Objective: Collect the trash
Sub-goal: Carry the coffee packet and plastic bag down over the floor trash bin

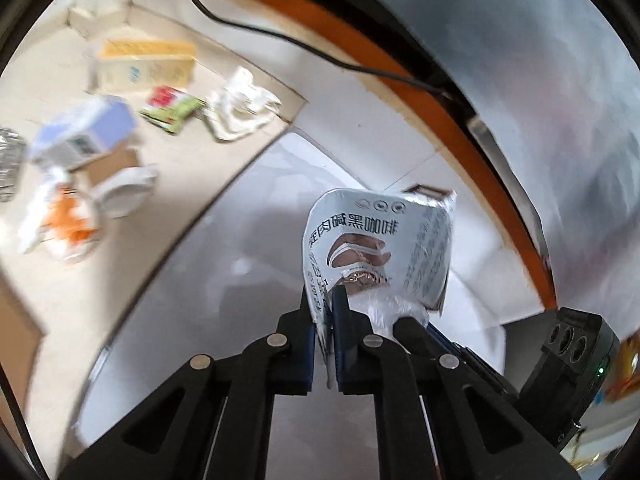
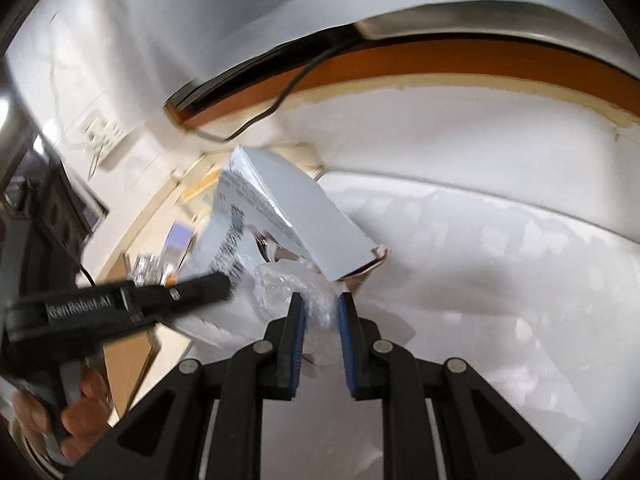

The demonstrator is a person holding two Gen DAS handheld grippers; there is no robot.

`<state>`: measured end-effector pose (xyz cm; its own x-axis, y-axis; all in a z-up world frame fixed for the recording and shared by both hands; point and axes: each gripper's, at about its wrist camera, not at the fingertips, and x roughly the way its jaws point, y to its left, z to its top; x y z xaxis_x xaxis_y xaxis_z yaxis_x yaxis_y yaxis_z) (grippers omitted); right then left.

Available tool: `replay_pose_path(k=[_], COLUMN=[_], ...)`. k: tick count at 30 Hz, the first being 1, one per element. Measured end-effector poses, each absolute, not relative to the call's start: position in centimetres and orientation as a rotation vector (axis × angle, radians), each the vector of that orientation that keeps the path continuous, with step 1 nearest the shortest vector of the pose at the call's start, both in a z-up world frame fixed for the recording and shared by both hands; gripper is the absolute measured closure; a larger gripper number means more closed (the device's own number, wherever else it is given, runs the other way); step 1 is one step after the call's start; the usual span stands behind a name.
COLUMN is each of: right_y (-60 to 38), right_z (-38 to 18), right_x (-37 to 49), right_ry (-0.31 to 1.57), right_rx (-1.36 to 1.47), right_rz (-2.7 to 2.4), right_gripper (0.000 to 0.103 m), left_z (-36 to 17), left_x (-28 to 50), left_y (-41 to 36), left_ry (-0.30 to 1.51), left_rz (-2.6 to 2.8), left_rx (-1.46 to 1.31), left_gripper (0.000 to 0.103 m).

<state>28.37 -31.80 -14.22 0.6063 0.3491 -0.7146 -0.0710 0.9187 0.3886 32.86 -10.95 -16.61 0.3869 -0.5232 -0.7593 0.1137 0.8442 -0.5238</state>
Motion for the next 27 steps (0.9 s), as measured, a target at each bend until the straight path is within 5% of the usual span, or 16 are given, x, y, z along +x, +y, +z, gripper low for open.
replay_pose_path(k=[16,27], right_y=[-21.4,-14.3], right_z=[-11.8,-13.4], right_x=[12.7,4.4], right_ry=[0.919,0.987], right_rx=[0.252,0.176], right_rz=[0.313,0.352], right_gripper=[0.087,0.087], left_z=[-9.8,-11.0], left_x=[17.2,9.1], left_y=[-0.7,4.6], left_ry=[0.969,0.966], left_rz=[-0.403,-0.371], left_rx=[-0.25,-0.204], left_gripper=[0.101,0.101])
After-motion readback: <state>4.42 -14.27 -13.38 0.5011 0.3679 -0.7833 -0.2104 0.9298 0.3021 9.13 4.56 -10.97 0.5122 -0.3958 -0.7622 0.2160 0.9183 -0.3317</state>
